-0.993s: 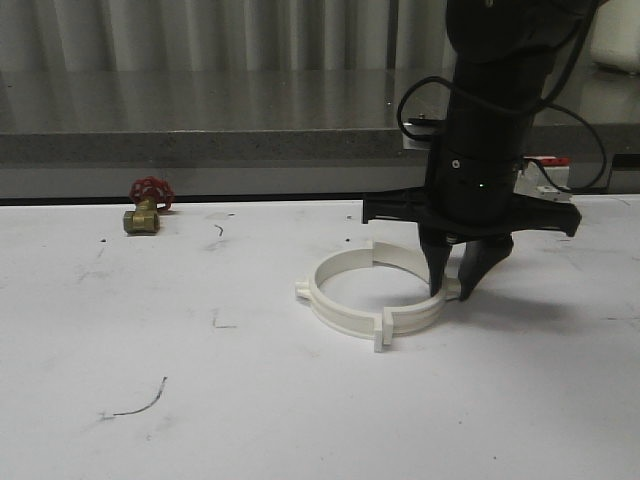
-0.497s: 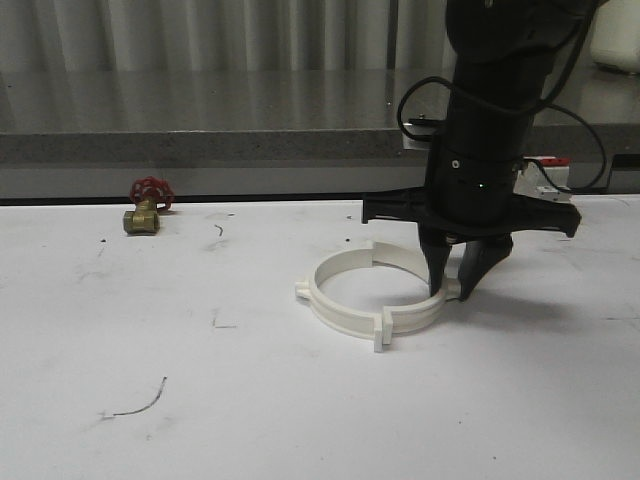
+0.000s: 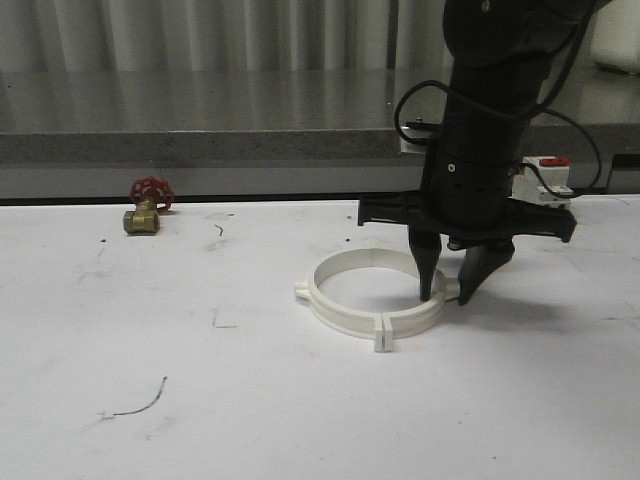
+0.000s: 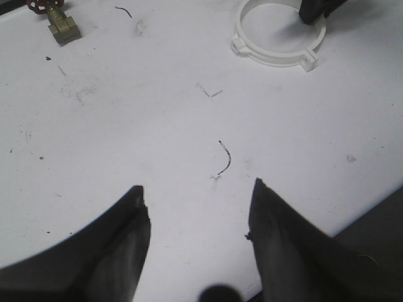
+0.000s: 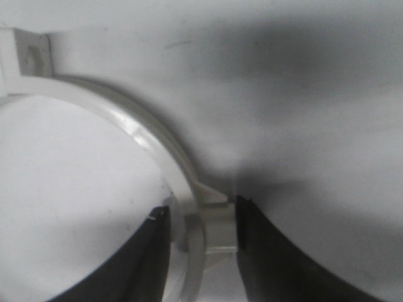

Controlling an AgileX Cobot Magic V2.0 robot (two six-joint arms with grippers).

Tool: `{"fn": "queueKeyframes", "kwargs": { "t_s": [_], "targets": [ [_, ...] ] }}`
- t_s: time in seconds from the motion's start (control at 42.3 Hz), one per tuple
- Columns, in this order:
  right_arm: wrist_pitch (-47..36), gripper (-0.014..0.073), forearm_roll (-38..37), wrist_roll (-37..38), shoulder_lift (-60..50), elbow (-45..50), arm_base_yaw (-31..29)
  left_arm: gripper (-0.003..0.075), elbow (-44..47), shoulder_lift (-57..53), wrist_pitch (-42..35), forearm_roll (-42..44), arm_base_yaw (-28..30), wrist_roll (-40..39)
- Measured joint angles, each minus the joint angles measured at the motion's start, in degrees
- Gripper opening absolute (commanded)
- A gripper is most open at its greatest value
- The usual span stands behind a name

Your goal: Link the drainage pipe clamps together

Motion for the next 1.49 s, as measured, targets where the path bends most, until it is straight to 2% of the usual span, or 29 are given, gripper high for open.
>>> {"fn": "queueKeyframes", "kwargs": {
  "t_s": [0.284, 0.378, 0.497, 0.709, 0.828, 0.993, 1.23, 1.49],
  "targets": [
    [0.51, 0.0303, 0.0, -0.26, -1.95, 0.0, 0.0, 0.0356, 0.0, 0.0, 0.0, 0.0, 0.0, 0.0],
    [1.56, 0.0303, 0.0, -3.23, -5.64, 0.0, -0.24, 0.0356, 0.0, 0.0, 0.0, 0.0, 0.0, 0.0],
    [4.78, 0.0303, 0.0, -11.68, -11.29, 0.0, -1.82, 0.0356, 0.0, 0.0, 0.0, 0.0, 0.0, 0.0],
    [8.89, 0.0285, 1.3, -31.86, -25.03, 2.42, -6.08, 0.0356, 0.0, 0.0, 0.0, 0.0, 0.0, 0.0],
    [7.94, 0.0285, 2.62, -36.78, -35.11, 6.83, -8.13, 0.0356, 0.0, 0.0, 0.0, 0.0, 0.0, 0.09],
    [4.84, 0.0285, 3.2, -37.99, -48.7, 15.63, -9.2, 0.0356, 0.0, 0.0, 0.0, 0.0, 0.0, 0.09],
    [2.96, 0.0285, 3.32, -33.4, -65.93, 29.09, -9.2, 0.0356, 0.0, 0.0, 0.0, 0.0, 0.0, 0.09],
    [3.0, 0.0285, 3.32, -32.64, -76.84, 36.44, -9.2, 0.0356, 0.0, 0.0, 0.0, 0.0, 0.0, 0.09]
  ]
}}
